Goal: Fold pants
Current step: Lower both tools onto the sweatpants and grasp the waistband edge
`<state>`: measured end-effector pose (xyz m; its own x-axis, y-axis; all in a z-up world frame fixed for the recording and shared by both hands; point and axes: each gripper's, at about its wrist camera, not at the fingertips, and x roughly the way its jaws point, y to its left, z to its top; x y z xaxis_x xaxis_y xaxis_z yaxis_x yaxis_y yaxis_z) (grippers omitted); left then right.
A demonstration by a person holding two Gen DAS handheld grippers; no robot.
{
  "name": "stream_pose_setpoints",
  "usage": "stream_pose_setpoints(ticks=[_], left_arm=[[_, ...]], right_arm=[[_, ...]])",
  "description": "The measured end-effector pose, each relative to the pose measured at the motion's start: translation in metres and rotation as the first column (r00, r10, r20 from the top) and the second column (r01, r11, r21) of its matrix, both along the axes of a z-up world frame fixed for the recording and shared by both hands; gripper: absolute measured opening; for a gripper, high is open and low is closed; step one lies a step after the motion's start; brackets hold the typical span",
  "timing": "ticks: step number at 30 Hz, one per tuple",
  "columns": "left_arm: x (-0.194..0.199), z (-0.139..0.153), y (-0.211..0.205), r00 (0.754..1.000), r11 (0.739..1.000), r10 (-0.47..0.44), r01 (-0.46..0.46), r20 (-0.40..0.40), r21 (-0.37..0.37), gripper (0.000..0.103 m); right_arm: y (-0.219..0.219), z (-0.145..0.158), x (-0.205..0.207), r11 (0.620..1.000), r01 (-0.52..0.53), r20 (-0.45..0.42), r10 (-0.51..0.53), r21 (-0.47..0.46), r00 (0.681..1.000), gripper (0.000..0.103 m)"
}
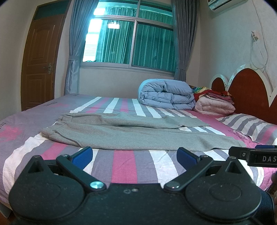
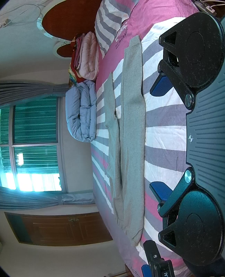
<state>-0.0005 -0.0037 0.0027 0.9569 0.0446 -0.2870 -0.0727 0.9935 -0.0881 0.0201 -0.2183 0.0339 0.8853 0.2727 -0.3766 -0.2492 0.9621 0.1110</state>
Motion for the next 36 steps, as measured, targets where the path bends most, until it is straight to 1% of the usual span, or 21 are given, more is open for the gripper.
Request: stream_pose_setpoints(ticks=[9,13,18,21,22,24,26,27,29,31,33,34,35,36], left_arm=[[0.002,-0.001,0.001,1.000,1.000,0.013,-0.013,-0.007,0.003,0.097],[0.002,0.001,0.004,0.999,1.000,0.028,-0.028,-0.029,-0.005,0.097],[0.008,0.002,0.016,0.995,0.997,0.051,-0.056,-0.085,-0.059,0.097],[0.016,0.000,0.028,0.992,0.993,0.059,-0.070,-0.116,-0.092,0.097],[0.019,-0.001,0.032,0.991,0.992,0.062,-0.074,-0.121,-0.099,0.097],[0.026,-0.001,0.038,0.988,0.991,0.075,-0.089,-0.136,-0.101,0.097],[0.033,0.001,0.047,0.989,0.992,0.066,-0.079,-0.130,-0.095,0.096],[0.037,0.002,0.052,0.989,0.994,0.072,-0.082,-0.129,-0.078,0.096],[0.050,0.006,0.064,0.988,0.995,0.093,-0.096,-0.126,-0.020,0.096],[0.068,0.012,0.088,0.988,0.995,0.097,-0.098,-0.122,0.000,0.096],[0.087,0.017,0.113,0.987,0.994,0.111,-0.111,-0.114,0.001,0.097],[0.100,0.020,0.128,0.986,0.992,0.126,-0.125,-0.111,0.014,0.097],[0.113,0.022,0.141,0.985,0.992,0.127,-0.124,-0.114,0.027,0.097],[0.129,0.025,0.155,0.985,0.992,0.122,-0.118,-0.124,0.039,0.097]], right_arm=[[-0.001,0.000,0.000,1.000,0.000,0.000,0.000,-0.001,1.000,0.103],[-0.002,0.000,0.000,1.000,0.000,-0.008,0.000,0.003,1.000,0.103],[-0.014,0.002,0.004,0.999,0.006,-0.029,-0.005,0.045,1.000,0.103],[-0.019,0.009,0.008,0.995,-0.046,-0.013,0.047,0.093,0.999,0.103],[-0.019,0.011,0.012,0.994,-0.058,-0.013,0.060,0.088,0.998,0.103],[-0.017,0.017,0.022,0.994,-0.093,-0.001,0.093,0.064,0.996,0.103],[-0.018,0.022,0.032,0.989,-0.142,0.059,0.139,0.038,0.989,0.103],[-0.019,0.025,0.038,0.986,-0.167,0.083,0.165,0.023,0.983,0.103],[-0.020,0.029,0.054,0.976,-0.219,0.111,0.218,0.000,0.970,0.103],[-0.020,0.033,0.073,0.959,-0.283,0.145,0.284,-0.026,0.948,0.103],[-0.016,0.038,0.102,0.945,-0.322,0.094,0.326,-0.060,0.941,0.103],[-0.015,0.043,0.120,0.937,-0.345,0.053,0.348,-0.054,0.936,0.103],[-0.015,0.047,0.136,0.931,-0.362,0.032,0.364,-0.038,0.931,0.103],[-0.014,0.052,0.150,0.932,-0.362,0.035,0.363,-0.029,0.931,0.103]])
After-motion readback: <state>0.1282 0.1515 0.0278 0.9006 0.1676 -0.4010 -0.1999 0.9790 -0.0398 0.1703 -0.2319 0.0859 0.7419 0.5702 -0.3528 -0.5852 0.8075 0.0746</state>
